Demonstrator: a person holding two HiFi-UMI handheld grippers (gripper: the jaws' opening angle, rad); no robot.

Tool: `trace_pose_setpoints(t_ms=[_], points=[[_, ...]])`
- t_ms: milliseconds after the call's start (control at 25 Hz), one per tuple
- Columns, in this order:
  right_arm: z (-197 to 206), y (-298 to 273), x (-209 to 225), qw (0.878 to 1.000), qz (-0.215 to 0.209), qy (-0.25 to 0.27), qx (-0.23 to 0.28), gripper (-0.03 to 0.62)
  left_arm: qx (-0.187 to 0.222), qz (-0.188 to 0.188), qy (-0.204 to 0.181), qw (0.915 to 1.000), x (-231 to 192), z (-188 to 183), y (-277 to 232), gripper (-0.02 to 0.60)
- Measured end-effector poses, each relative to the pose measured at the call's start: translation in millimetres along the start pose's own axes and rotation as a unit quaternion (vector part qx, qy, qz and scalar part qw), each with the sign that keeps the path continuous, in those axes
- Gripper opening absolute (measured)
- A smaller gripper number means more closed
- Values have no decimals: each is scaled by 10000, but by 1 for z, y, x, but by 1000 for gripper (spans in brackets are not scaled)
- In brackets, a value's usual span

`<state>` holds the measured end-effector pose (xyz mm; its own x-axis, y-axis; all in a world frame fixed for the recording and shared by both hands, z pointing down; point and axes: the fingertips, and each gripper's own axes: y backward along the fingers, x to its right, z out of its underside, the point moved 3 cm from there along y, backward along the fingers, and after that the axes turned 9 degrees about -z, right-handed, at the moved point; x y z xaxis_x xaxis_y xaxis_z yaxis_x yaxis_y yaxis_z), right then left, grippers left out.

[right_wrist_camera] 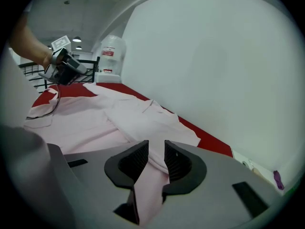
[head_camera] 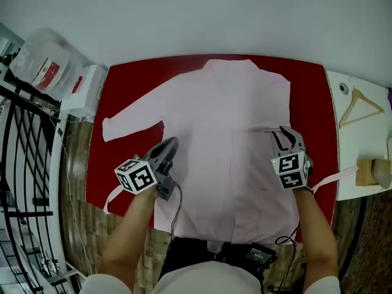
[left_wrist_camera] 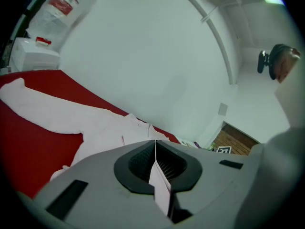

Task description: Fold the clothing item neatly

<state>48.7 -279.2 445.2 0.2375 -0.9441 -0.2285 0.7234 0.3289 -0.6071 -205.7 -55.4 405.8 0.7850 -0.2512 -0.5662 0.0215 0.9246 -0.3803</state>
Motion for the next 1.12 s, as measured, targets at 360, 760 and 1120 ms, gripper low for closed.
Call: trace_pose_setpoints(t_ms=[360,760,1120], points=[[-58,2,-76,9987,-301,349,196,103,280,-47,246,9993,-39,-16,64,11],[-114,-45,-181,9982,-356,489,47,103,243,150,484,9984,-133,-22,110,12],[-188,-109,-294,9888,-929,1164,137,103,526,101,697,9961,-210,-48,158,51]])
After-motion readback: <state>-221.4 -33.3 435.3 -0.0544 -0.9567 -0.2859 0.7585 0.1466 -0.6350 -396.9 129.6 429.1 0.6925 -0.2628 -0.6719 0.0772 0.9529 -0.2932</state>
